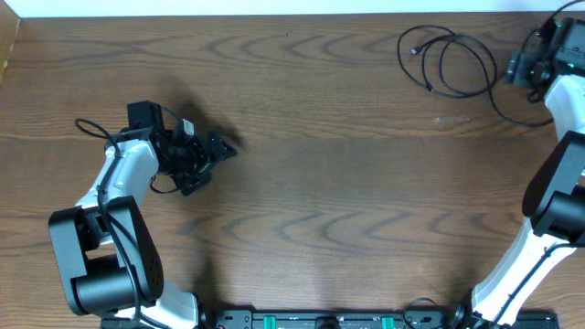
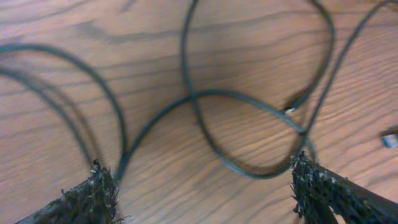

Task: Untangle cables

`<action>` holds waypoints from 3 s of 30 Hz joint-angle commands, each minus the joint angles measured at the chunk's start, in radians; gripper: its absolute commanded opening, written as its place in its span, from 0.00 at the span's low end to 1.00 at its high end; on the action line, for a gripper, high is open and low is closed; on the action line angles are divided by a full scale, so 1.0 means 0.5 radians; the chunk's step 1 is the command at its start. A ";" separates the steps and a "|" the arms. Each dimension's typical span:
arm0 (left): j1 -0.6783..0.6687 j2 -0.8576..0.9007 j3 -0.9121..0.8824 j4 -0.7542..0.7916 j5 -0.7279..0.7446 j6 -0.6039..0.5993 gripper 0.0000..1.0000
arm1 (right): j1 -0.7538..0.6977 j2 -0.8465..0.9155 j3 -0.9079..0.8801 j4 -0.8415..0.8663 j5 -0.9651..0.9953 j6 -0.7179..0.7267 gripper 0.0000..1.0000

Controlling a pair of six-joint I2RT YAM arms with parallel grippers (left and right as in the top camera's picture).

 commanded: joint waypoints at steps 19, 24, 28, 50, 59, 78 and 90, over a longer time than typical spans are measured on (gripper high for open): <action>0.009 0.008 0.010 0.001 -0.020 -0.003 0.98 | -0.173 0.329 0.002 0.057 -0.090 -0.018 0.11; 0.009 0.008 0.010 0.001 -0.019 -0.003 0.98 | -0.204 0.285 0.003 -0.036 -0.202 -0.018 0.01; 0.009 0.008 0.010 0.001 -0.020 -0.003 0.98 | -0.225 0.090 0.003 -0.072 -0.327 -0.018 0.01; 0.009 0.008 0.010 0.001 -0.020 -0.003 0.98 | -0.028 0.230 -0.002 -0.476 -0.333 0.126 0.01; 0.009 0.008 0.010 0.001 -0.020 -0.003 0.98 | 0.327 0.320 -0.002 -0.449 -0.522 0.125 0.01; 0.009 0.008 0.010 0.001 -0.020 -0.003 0.98 | 0.629 -0.097 0.008 -0.782 -0.040 0.230 0.01; 0.009 0.008 0.010 0.001 -0.020 -0.003 0.98 | 0.736 0.389 -0.002 0.384 -0.370 0.492 0.01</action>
